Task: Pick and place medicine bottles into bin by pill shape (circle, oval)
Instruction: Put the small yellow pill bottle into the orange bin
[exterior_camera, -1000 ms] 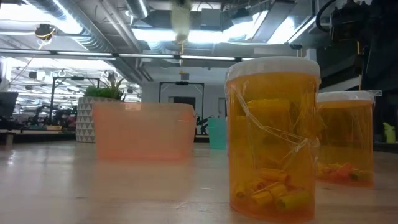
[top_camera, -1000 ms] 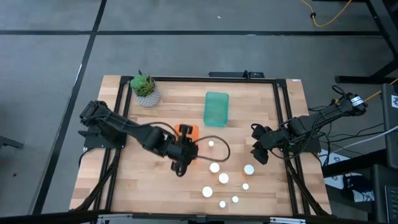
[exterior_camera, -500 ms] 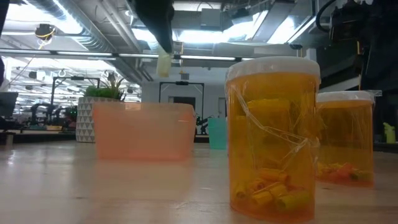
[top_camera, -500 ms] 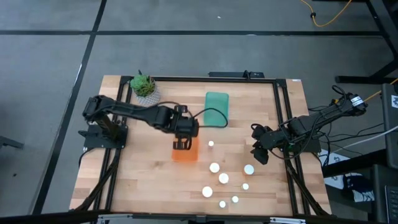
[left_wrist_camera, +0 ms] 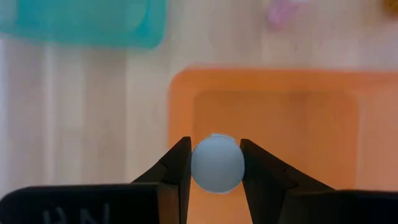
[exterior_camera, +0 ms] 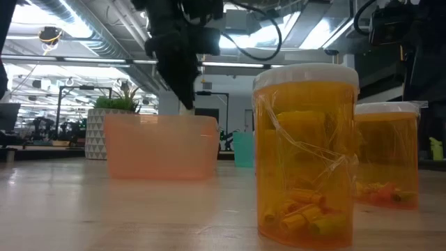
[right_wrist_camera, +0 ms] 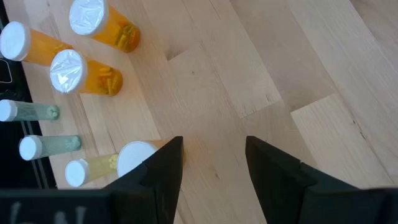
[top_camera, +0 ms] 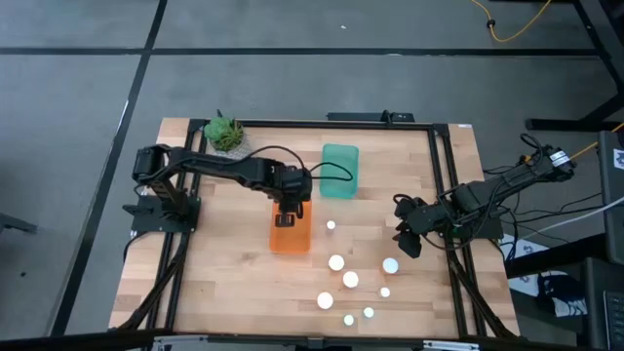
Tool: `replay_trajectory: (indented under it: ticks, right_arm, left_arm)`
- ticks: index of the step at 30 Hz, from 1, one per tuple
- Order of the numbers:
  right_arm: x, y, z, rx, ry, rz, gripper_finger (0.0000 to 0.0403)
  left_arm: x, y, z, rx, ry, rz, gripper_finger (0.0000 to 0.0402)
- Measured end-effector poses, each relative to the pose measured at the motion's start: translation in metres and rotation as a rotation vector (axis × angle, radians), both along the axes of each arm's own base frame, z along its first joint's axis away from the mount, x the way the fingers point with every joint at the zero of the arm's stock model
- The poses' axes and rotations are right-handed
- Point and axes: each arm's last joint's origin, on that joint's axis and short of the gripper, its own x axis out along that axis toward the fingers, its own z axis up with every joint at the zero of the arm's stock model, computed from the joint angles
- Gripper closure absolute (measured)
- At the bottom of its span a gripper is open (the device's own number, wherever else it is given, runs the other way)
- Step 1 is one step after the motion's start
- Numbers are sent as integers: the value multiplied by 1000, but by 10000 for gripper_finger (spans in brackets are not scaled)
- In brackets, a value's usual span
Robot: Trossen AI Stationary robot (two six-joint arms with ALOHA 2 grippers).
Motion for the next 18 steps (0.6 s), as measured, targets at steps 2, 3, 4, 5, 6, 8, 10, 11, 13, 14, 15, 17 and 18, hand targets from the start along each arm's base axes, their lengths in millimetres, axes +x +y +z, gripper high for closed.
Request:
replay_trajectory:
  ticks: [2,3,4,5,6,8,10,11,13,14,15,17,18]
  right_arm:
    - [0,0,0,0,0,0,226]
    - [0,0,0,1,0,0,226]
    - [0,0,0,2,0,1,226]
    - [0,0,0,2,0,1,226]
    - [0,0,0,2,0,0,226]
    - [0,0,0,2,0,0,226]
    - [0,0,0,2,0,1,226]
    - [0,0,0,2,0,0,226]
    - [0,0,0,2,0,1,226]
    - [0,0,0,2,0,1,226]
    - [0,0,0,2,0,1,226]
    - [0,0,0,2,0,1,226]
    - [0,0,0,2,0,0,226]
  left_arm:
    - [-1,4,-10,-26,-20,-16,303]
    - [-1,6,-14,-28,-35,-14,303]
    - [-1,8,-18,-29,-52,-8,303]
    - [-1,10,-22,-34,-61,-2,303]
    - [-2,11,-26,-43,-63,3,303]
    - [-4,12,-34,-61,-75,22,302]
    - [-5,10,-39,-78,-92,36,302]
    - [-5,9,-40,-82,-98,40,302]
    - [-5,5,-43,-77,-109,48,302]
    - [-5,3,-45,-59,-117,52,302]
    - [-4,2,-45,-40,-122,55,302]
    - [-4,-2,-45,-17,-123,54,302]
    - [-4,-4,-45,-14,-123,50,302]
